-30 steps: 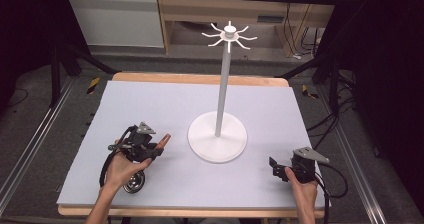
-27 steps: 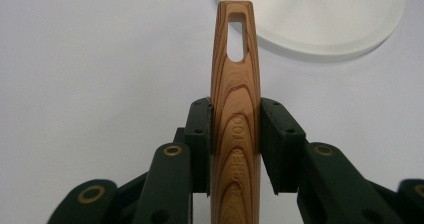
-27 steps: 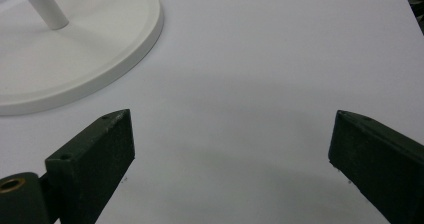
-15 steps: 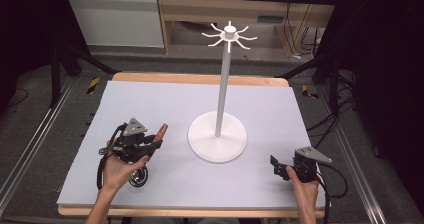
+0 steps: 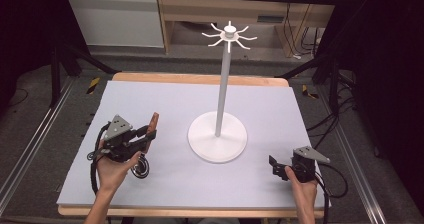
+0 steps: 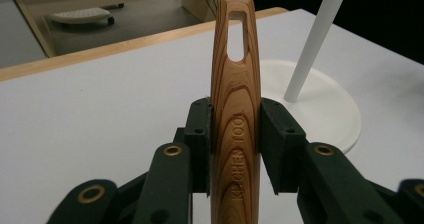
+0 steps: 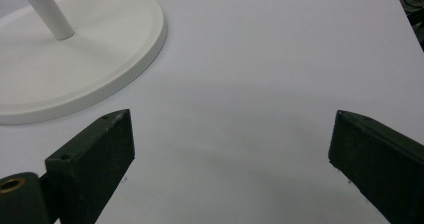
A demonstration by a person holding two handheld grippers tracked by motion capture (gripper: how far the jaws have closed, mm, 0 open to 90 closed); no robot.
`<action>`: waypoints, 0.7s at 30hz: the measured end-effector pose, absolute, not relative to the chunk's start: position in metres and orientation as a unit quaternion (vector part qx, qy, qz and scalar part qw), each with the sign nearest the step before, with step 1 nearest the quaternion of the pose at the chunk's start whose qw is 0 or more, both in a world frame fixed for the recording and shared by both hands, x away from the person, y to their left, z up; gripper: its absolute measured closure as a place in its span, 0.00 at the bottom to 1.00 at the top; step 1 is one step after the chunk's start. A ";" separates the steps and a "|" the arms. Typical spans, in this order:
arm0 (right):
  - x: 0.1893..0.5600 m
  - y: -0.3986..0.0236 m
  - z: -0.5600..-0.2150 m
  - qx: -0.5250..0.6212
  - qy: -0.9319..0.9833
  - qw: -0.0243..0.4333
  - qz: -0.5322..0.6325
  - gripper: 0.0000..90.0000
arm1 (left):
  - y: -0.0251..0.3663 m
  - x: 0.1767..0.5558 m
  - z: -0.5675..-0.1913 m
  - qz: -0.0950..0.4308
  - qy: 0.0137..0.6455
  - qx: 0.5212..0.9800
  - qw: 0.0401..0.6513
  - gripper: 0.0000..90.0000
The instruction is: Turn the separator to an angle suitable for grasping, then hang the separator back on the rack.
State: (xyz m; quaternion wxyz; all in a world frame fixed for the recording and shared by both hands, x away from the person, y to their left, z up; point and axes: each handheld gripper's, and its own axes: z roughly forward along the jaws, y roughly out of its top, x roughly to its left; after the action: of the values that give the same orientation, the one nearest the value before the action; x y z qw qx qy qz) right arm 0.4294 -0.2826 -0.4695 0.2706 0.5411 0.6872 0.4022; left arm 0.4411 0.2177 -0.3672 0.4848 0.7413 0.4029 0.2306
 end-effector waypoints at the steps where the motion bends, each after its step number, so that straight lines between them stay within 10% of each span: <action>1: 0.429 -0.283 -0.469 0.542 0.688 0.269 0.402 0.06 | 0.218 0.440 -0.366 0.233 0.401 0.738 0.490 0.75; 21: 0.430 -0.282 -0.471 0.543 0.685 0.269 0.404 0.06 | 0.221 0.433 -0.337 0.255 0.388 0.700 0.543 0.75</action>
State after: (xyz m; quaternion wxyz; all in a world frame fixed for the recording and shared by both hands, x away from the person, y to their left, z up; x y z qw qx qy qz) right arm 0.4295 -0.2825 -0.4706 0.2689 0.5433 0.6852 0.4036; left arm 0.4330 0.2212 -0.3375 0.5432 0.6995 0.3881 0.2549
